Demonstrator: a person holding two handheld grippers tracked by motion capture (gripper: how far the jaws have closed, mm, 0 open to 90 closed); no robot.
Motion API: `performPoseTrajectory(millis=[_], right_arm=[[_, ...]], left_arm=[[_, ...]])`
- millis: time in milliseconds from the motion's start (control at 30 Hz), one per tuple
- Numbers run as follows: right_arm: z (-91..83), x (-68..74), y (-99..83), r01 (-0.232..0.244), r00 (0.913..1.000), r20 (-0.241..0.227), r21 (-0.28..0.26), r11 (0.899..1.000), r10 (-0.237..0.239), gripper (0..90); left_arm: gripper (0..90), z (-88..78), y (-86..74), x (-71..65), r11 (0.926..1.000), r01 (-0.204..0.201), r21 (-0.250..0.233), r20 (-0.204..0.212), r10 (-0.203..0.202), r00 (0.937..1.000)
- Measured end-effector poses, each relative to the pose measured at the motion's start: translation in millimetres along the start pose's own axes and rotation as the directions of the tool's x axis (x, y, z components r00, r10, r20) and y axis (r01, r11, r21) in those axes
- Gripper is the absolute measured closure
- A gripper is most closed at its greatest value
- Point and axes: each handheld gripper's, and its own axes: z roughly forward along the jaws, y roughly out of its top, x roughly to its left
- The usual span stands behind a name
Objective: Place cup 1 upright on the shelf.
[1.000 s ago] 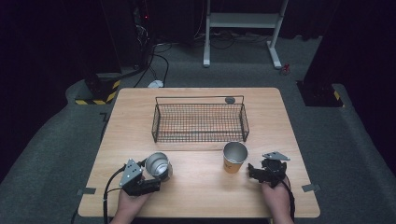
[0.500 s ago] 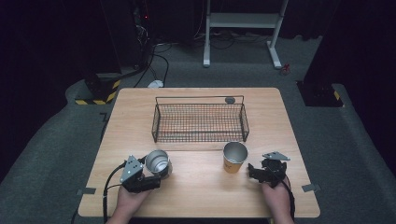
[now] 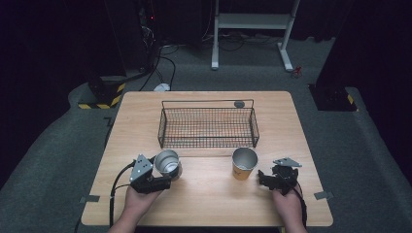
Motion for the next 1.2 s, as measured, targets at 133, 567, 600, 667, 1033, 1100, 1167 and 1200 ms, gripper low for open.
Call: performPoseTrajectory(millis=[133,567,600,667,1033,1100,1167,1200], right_arm=[[-0.2,0.3,0.0,-0.003,1.0000,0.001,0.002,1.000,0.003,8.9],[0.5,0.4,0.3,0.004,1.0000,-0.003,0.000,1.000,-0.004,8.9],[0.5,0.4,0.3,0.004,1.0000,-0.003,0.000,1.000,-0.004,8.9],[0.4,0.6,0.4,-0.001,1.0000,-0.004,0.002,1.000,0.001,8.8],[0.7,0.4,0.5,0.004,1.0000,-0.005,0.000,1.000,-0.004,8.8],[0.6,0.5,0.5,0.003,1.0000,-0.005,0.001,1.000,-0.003,8.8],[0.7,0.4,0.5,0.004,1.0000,-0.005,0.000,1.000,-0.004,8.8],[0.7,0.4,0.5,0.004,1.0000,-0.005,0.000,1.000,-0.004,8.8]], left_arm=[[18.8,2.8,3.7,2.2,1.0000,0.008,0.000,-0.008,-0.008,0.9999],[18.8,11.2,27.0,0.8,0.9997,0.012,-0.022,-0.052,-0.013,0.9985],[18.8,11.5,28.8,1.2,0.9995,0.013,-0.027,-0.049,-0.015,0.9987],[18.8,11.9,32.6,3.9,0.9991,0.012,-0.040,-0.046,-0.014,0.9988],[18.9,21.1,45.7,15.7,0.9982,0.010,-0.059,-0.061,-0.014,0.9981],[18.8,22.4,47.0,17.0,0.9980,0.015,-0.062,-0.057,-0.019,0.9982],[18.9,24.4,49.5,18.1,0.9978,0.016,-0.065,-0.060,-0.020,0.9980],[18.9,25.3,50.4,18.2,0.9976,0.018,-0.067,-0.058,-0.022,0.9981]])
